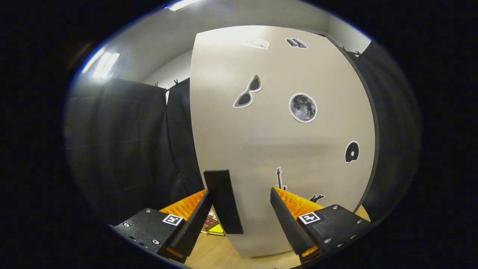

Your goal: Open the shoe cabinet door, grab the shoes and put them into the shoe cabinet, then close the shoe cabinet door.

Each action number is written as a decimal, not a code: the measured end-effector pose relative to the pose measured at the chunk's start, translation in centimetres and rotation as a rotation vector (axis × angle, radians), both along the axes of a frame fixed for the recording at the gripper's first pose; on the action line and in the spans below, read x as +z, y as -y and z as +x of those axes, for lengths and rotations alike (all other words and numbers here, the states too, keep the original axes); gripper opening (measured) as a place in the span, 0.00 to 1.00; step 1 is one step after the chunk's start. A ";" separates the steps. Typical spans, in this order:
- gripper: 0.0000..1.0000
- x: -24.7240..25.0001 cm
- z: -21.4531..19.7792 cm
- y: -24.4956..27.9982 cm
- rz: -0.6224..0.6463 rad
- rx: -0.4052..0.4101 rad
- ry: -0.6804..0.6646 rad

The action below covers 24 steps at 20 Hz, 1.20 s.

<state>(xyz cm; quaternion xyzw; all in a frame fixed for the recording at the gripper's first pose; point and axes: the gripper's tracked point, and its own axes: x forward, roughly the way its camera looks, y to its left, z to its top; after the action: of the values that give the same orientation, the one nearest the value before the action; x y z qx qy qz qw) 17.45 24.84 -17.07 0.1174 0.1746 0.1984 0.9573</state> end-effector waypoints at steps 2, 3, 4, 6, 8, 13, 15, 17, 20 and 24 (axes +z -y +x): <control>0.96 1.3 -0.6 1.2 0.002 -0.009 0.024; 0.96 2.0 -0.9 1.8 0.000 -0.014 0.038; 0.96 2.6 -1.2 2.5 -0.006 -0.023 0.052; 0.96 3.7 -1.8 4.3 -0.027 -0.044 0.079; 0.96 4.6 -2.2 5.8 -0.044 -0.065 0.099; 0.96 6.7 -2.9 9.3 -0.068 -0.127 0.142; 0.96 7.6 -3.6 10.7 -0.077 -0.158 0.152; 0.96 8.6 -4.1 12.1 -0.087 -0.185 0.167; 0.96 10.2 -4.8 13.4 -0.097 -0.222 0.198; 0.96 12.1 -5.2 15.4 -0.112 -0.274 0.237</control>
<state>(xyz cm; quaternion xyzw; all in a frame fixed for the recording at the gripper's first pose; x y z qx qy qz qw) 12.23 9.43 -4.95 0.0623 0.0538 0.0688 0.9942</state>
